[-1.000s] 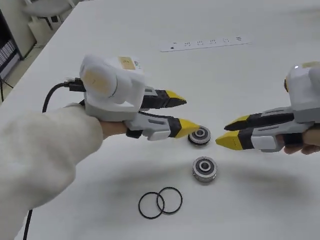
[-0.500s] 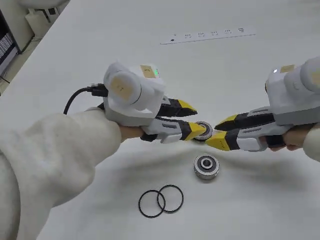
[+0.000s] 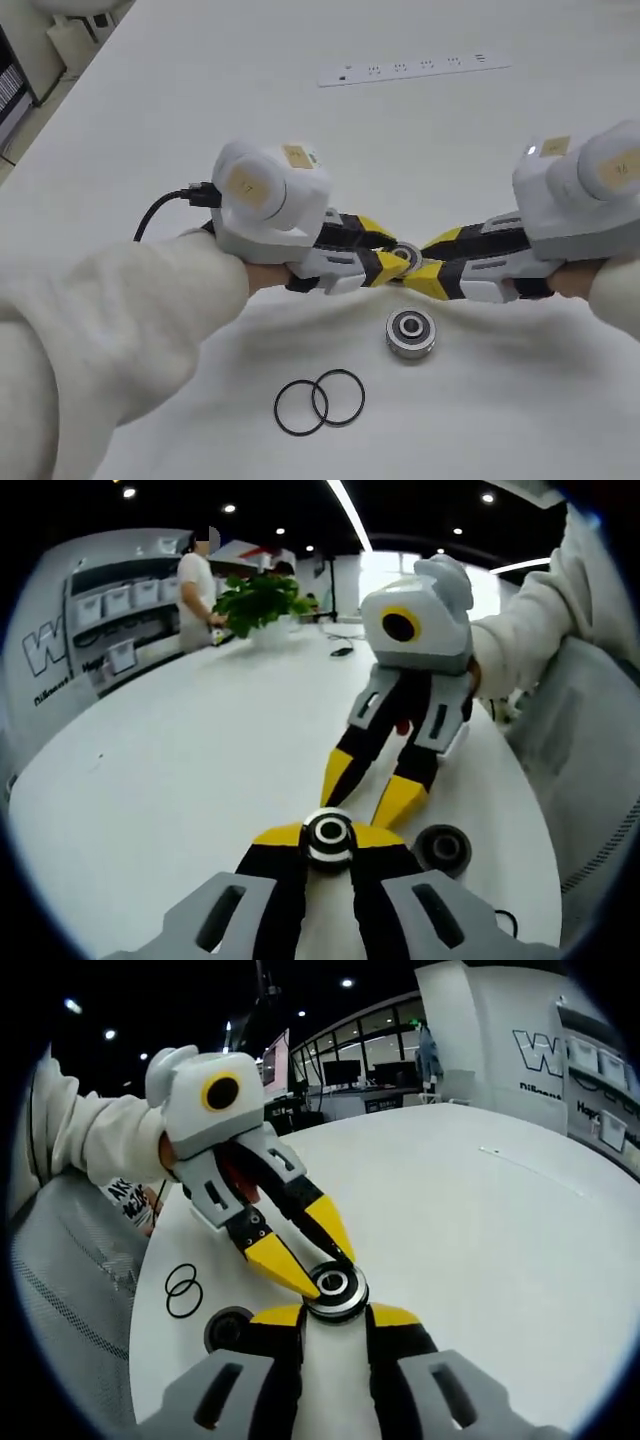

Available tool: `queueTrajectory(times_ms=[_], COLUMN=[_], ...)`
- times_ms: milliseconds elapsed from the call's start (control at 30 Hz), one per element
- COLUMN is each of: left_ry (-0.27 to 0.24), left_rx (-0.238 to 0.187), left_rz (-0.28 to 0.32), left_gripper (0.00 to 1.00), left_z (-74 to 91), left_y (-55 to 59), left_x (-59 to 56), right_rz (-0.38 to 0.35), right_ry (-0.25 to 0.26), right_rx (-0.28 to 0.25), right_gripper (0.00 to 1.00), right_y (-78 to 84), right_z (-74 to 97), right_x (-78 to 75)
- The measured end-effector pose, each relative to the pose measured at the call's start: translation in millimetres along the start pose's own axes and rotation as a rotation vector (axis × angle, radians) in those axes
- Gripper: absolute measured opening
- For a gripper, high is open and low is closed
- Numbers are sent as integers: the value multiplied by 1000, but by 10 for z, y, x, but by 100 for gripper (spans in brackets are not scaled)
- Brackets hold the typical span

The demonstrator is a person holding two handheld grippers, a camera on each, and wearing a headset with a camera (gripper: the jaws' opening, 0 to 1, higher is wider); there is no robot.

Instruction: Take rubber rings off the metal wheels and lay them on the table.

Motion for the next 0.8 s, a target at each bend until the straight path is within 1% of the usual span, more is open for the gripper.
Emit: queueTrajectory(times_ms=[33, 67, 100, 133, 267, 333, 433, 600, 800], left_ry=[3, 22, 6, 10, 13, 16, 19, 18, 16], left_rx=[0, 12, -15, -3, -3, -2, -1, 1, 3], left_rz=[-3, 6, 14, -2, 1, 1, 0, -5, -2], left_gripper=[16, 14, 14, 14, 14, 14, 14, 14, 14], left_z=[-1, -7, -27, -9, -14, -6, 7, 28, 47], left_y=[-1, 6, -24, -13, -16, -12, -5, 8, 26], left_x=[-4, -25, -7, -9, -6, -14, -24, -38, -42], right_rz=[-3, -5, -4, -1, 9, 8, 10, 37, 43], right_ry=[2, 3, 7, 8, 11, 9, 11, 19, 24], right_rx=[2, 1, 0, 1, 8, 18, 18, 30, 35], right_gripper=[20, 20, 20, 20, 19, 17, 16, 13, 9], right_y=[6, 7, 10, 10, 10, 27, 32, 30, 38], right_z=[3, 4, 7, 8, 17, 23, 28, 44, 62], right_x=[-1, 0, 9, 11, 18, 27, 38, 48, 43])
Point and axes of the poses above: the centre of the closed fingertips' face, and the gripper's own axes: z roughly backward along the fingers, x roughly to its left, y roughly out of its underside, the point moved 8 cm from there along z, roughly backward along the fingers, and after that the axes turned 4 degrees about x, right-handed, at the moved point
